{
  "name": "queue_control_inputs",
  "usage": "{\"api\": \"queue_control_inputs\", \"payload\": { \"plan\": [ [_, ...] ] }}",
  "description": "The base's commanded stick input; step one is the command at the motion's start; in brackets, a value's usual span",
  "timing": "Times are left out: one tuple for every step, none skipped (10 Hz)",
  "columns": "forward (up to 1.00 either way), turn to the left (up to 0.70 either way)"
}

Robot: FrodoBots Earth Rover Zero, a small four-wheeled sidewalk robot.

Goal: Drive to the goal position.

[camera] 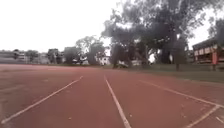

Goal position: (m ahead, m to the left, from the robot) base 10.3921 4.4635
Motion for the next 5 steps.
{"api": "queue_control_inputs", "payload": {
  "plan": [
    [0.45, 0.0],
    [0.45, 0.0],
    [0.45, 0.0],
    [0.45, 0.0],
    [0.45, 0.0]
  ]
}}
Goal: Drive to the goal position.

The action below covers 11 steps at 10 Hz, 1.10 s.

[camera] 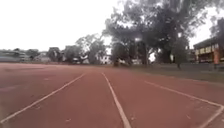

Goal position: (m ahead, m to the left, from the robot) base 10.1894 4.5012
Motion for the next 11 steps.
{"api": "queue_control_inputs", "payload": {
  "plan": [
    [0.45, 0.0],
    [0.45, 0.0],
    [0.45, 0.0],
    [0.45, 0.0],
    [0.45, 0.0],
    [0.45, 0.0],
    [0.45, 0.0],
    [0.45, 0.0],
    [0.45, 0.0],
    [0.45, 0.0],
    [0.45, 0.0]
  ]
}}
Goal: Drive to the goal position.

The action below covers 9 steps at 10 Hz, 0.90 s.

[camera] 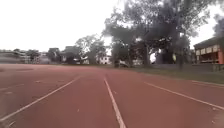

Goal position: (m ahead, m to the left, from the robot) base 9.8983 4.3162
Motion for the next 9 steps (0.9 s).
{"api": "queue_control_inputs", "payload": {
  "plan": [
    [0.45, 0.0],
    [0.45, 0.0],
    [0.45, 0.0],
    [0.45, 0.0],
    [0.45, 0.0],
    [0.45, 0.0],
    [0.45, 0.0],
    [0.45, 0.0],
    [0.45, 0.0]
  ]
}}
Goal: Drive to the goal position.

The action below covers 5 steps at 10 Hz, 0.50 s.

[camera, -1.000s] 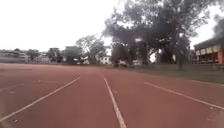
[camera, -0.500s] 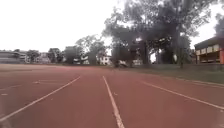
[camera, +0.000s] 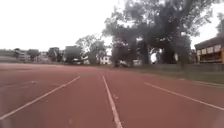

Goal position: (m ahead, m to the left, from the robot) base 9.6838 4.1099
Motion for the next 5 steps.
{"api": "queue_control_inputs", "payload": {
  "plan": [
    [0.45, 0.0],
    [0.45, 0.0],
    [0.45, 0.0],
    [0.45, 0.0],
    [0.45, 0.0]
  ]
}}
